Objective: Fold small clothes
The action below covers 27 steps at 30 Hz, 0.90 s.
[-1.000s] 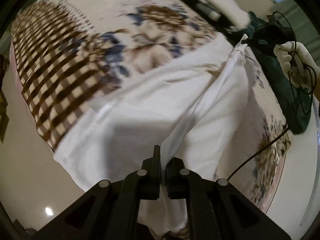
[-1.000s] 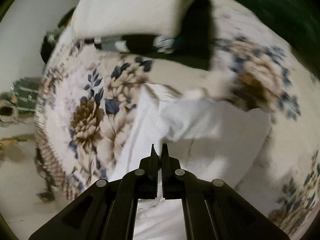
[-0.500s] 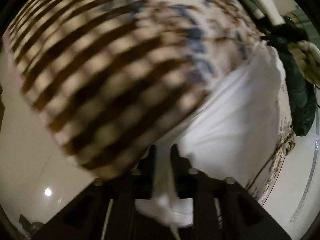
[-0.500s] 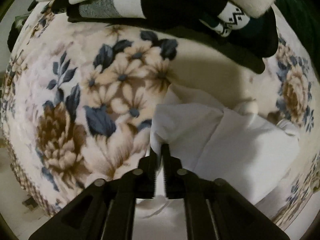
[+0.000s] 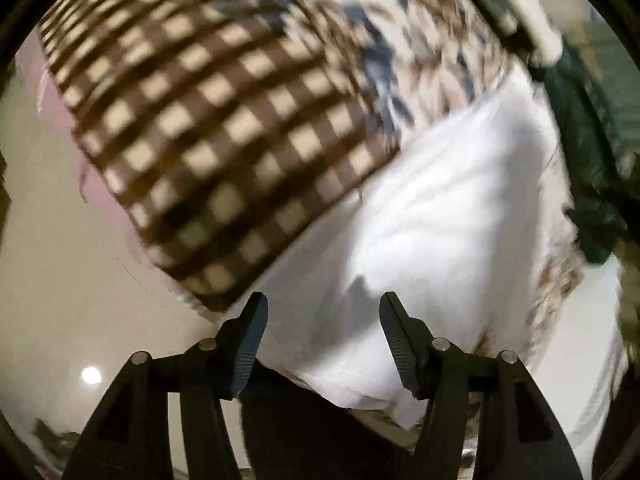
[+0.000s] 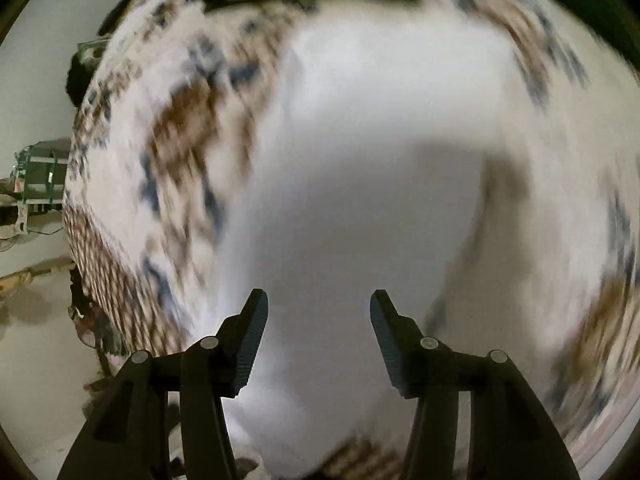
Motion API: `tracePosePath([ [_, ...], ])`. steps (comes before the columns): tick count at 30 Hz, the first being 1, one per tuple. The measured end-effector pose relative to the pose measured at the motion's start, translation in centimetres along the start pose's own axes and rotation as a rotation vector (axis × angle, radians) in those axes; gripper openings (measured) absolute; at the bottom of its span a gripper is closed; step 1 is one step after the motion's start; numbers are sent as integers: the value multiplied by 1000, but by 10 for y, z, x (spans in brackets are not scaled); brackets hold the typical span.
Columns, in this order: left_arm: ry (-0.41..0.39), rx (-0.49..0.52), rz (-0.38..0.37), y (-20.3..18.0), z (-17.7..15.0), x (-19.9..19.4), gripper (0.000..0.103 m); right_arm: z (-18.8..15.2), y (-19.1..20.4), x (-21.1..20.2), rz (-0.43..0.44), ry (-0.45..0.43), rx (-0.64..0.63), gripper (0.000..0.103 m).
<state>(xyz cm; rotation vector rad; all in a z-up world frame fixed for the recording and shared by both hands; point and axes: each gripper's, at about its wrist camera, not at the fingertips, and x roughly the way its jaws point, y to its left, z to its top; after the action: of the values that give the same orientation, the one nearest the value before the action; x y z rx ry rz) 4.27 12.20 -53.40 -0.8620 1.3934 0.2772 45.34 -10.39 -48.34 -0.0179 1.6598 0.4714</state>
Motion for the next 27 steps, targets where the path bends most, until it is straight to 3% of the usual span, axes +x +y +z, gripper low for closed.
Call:
tracePosePath([
  [5,-9,100,88,-17,-12,14,54,-144,-33,47,102,147,139,56],
  [6,-19,123,102,-19,-14,14,39,-168,-37,56,116,168,168,56],
  [7,-24,147,123,-19,-16,14,9,-197,-40,69,138,197,209,56],
  [8,-18,161,121,-19,-17,15,4,-217,-42,78,154,218,238,56],
  [11,-44,199,118,-14,-16,10,1,-270,-39,109,218,255,335,53],
  [12,-46,208,109,-10,-16,7,1,-280,-37,114,238,242,355,50],
  [14,-47,212,93,1,-11,-1,1,-297,-30,125,264,206,389,13],
  [15,-47,217,74,7,-7,-6,1,-301,-26,129,254,193,405,6],
  [21,19,291,44,20,10,-11,0,-337,-19,116,119,63,512,4],
  [24,68,322,59,20,19,-4,0,-343,-13,121,72,70,517,4],
  [27,65,330,47,17,34,-33,4,-335,-2,125,64,118,524,8],
])
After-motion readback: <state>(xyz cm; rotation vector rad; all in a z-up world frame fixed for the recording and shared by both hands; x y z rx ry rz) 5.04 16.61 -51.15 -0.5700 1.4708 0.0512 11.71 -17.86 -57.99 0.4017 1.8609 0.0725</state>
